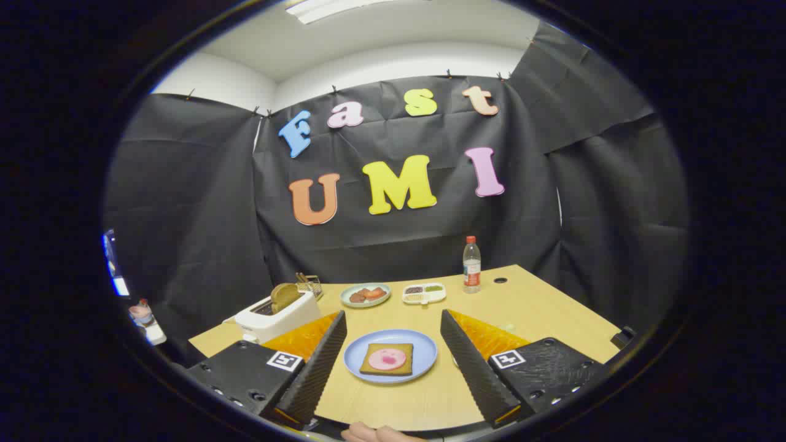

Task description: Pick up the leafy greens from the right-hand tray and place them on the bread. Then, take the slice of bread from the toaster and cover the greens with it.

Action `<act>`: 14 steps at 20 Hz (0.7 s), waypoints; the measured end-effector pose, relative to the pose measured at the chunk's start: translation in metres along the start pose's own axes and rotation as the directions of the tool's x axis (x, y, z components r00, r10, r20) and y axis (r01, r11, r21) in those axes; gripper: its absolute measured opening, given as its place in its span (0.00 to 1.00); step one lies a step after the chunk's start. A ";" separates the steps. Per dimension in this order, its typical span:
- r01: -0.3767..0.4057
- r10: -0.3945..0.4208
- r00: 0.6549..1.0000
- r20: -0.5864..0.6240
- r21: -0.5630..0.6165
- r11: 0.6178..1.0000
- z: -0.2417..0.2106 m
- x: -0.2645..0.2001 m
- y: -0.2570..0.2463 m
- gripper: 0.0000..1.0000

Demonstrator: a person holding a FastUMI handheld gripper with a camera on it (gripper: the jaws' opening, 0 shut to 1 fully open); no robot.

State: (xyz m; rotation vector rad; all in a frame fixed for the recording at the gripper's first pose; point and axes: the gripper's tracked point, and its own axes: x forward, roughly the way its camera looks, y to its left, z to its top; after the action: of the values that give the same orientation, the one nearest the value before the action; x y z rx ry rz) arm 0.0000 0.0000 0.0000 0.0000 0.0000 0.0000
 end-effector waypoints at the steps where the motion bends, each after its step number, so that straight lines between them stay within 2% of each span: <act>1: 0.005 -0.005 1.000 0.005 -0.012 1.000 0.000 -0.002 0.000 0.95; 14: 0.025 -0.021 0.999 0.043 -0.092 0.995 0.014 -0.008 0.014 0.95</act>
State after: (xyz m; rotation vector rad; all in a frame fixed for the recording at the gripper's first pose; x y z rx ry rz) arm -0.0084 0.0144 0.0142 -0.0928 -0.0416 -0.0231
